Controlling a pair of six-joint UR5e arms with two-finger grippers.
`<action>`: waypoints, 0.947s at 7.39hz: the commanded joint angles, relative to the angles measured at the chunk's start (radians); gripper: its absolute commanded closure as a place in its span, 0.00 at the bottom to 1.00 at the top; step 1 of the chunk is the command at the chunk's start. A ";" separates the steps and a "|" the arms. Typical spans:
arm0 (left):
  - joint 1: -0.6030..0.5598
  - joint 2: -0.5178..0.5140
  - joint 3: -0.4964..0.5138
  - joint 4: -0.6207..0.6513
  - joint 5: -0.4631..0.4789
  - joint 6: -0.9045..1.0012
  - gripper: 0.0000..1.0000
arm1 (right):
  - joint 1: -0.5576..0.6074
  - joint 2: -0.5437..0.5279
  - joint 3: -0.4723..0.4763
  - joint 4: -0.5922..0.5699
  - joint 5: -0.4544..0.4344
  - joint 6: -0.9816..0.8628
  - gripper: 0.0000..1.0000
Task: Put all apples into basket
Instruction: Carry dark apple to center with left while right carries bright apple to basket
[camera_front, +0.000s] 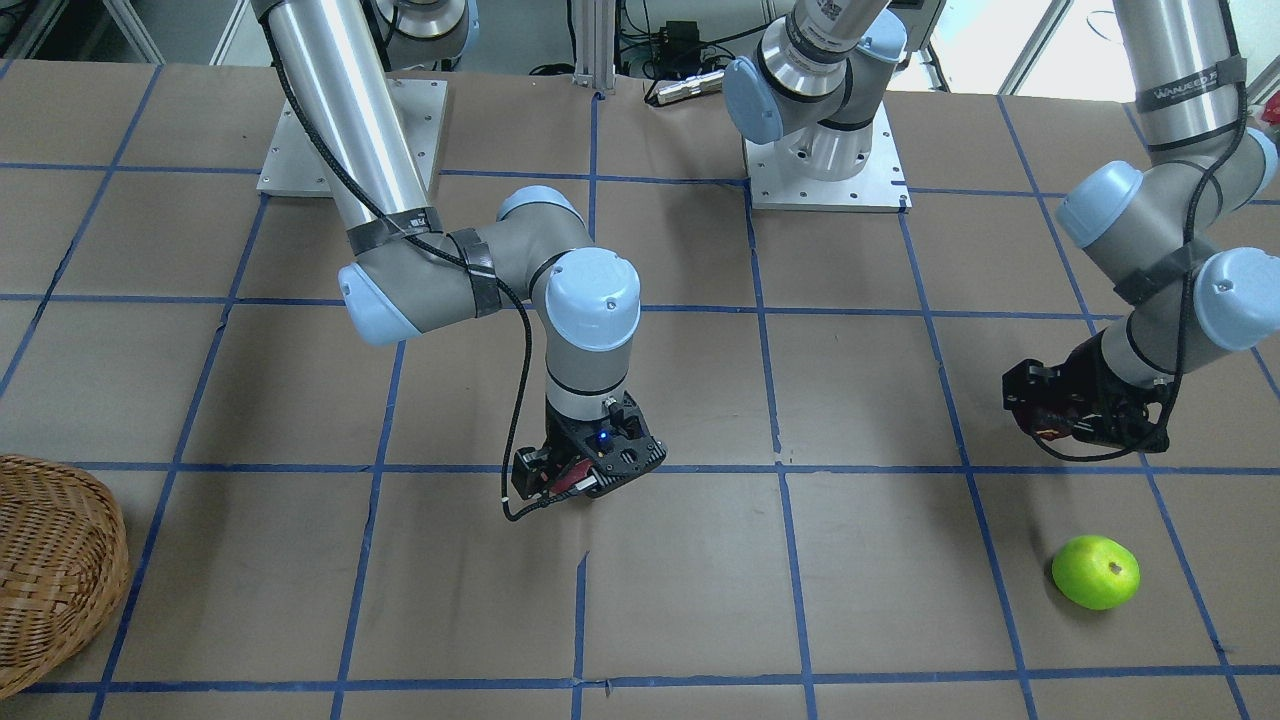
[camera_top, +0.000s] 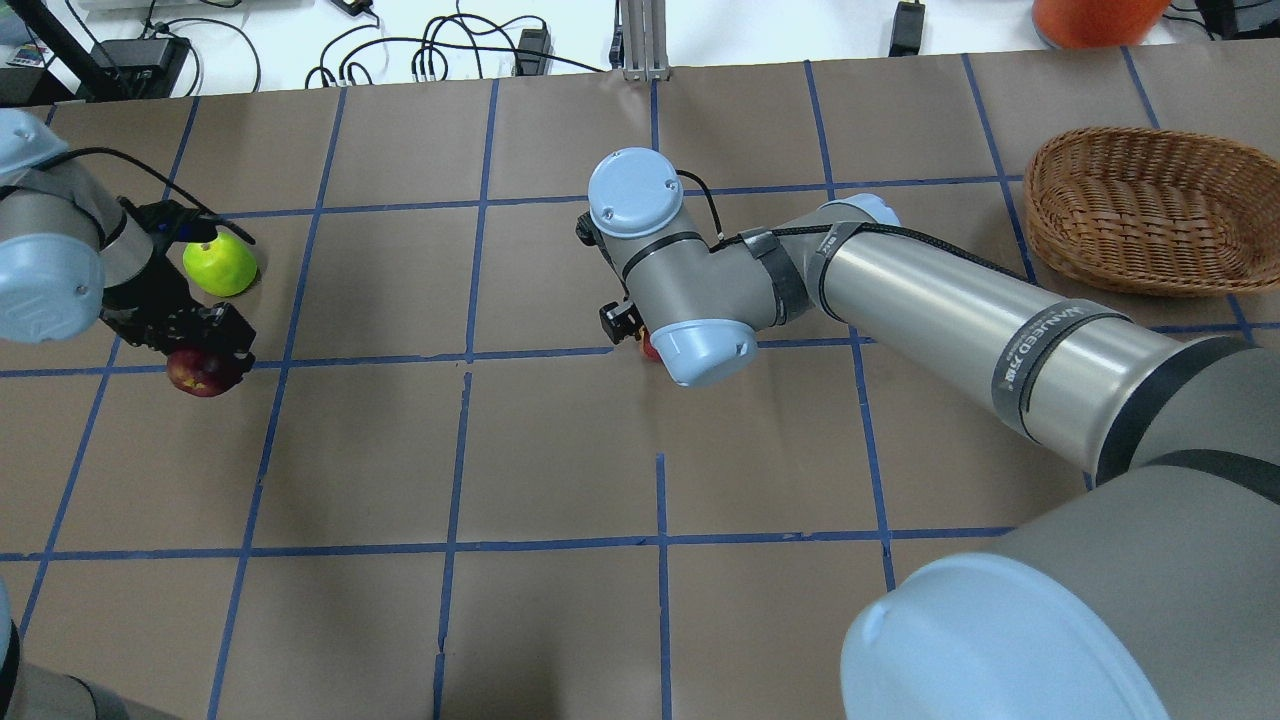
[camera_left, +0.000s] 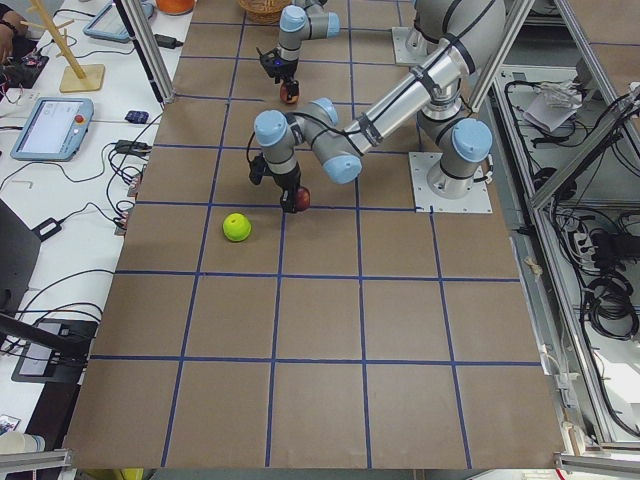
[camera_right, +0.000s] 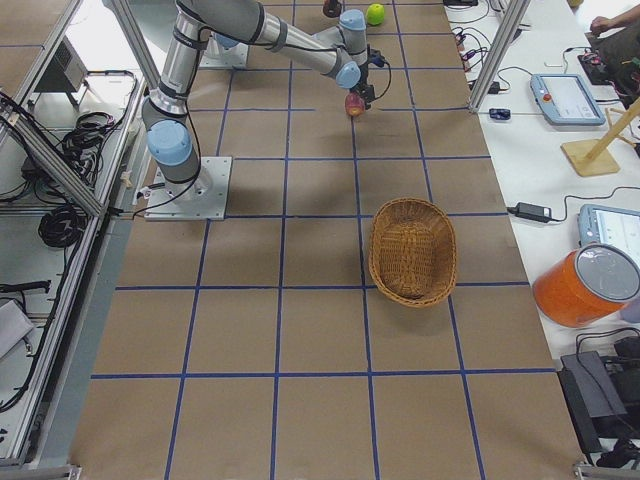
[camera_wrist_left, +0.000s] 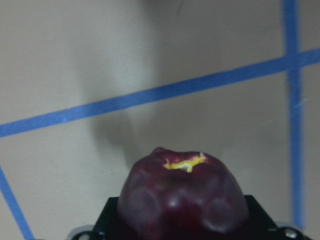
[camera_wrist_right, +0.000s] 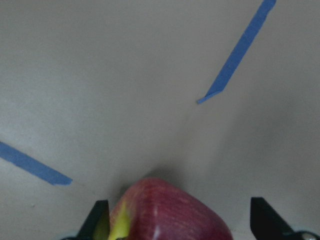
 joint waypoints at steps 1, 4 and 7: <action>-0.221 0.010 0.061 -0.068 -0.098 -0.426 0.58 | -0.027 -0.005 0.017 -0.002 0.002 0.039 0.00; -0.408 -0.015 0.060 0.010 -0.149 -0.721 0.58 | -0.077 -0.011 0.035 0.032 0.102 0.230 0.00; -0.492 -0.022 0.055 0.032 -0.152 -0.867 0.58 | -0.103 -0.115 0.045 0.252 0.169 0.235 0.61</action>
